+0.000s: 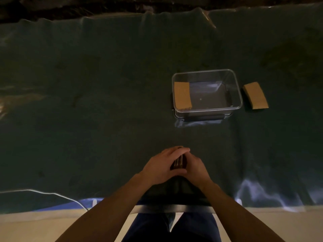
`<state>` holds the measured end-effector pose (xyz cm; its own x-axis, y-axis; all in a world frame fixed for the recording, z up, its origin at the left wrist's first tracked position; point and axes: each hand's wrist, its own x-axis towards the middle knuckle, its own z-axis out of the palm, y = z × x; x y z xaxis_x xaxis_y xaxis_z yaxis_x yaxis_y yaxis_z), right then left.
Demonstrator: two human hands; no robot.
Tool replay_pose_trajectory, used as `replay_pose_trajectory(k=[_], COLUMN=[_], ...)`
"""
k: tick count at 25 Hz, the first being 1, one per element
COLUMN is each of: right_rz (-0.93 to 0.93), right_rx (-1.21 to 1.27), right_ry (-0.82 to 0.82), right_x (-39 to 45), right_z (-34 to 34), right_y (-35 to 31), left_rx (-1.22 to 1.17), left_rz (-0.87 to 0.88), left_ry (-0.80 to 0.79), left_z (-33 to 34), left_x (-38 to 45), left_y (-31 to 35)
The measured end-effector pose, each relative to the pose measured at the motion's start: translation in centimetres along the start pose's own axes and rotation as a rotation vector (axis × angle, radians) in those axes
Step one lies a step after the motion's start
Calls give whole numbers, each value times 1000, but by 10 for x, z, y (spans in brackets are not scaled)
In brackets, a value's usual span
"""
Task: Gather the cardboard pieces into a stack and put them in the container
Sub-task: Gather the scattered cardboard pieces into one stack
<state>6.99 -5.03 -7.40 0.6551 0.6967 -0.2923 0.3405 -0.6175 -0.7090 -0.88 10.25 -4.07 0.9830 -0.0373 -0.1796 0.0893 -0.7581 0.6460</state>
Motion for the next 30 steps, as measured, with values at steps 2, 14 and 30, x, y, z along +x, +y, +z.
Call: replay_pose_trajectory(k=[2,14,30], right_rz=[39,351,292], right_rx=[11,597,573], right_ry=[-43,-450,-501], right_x=[4,2,32], right_z=[-3,-91,-273], right_y=[-1,-18,57], left_rx=[-23,-1032,-1022], left_rz=[-25,-324,-402], left_ry=[-23,-92,66], left_z=[-1,-30,-16], left_x=[6,56,217], left_y=[-3,41,166])
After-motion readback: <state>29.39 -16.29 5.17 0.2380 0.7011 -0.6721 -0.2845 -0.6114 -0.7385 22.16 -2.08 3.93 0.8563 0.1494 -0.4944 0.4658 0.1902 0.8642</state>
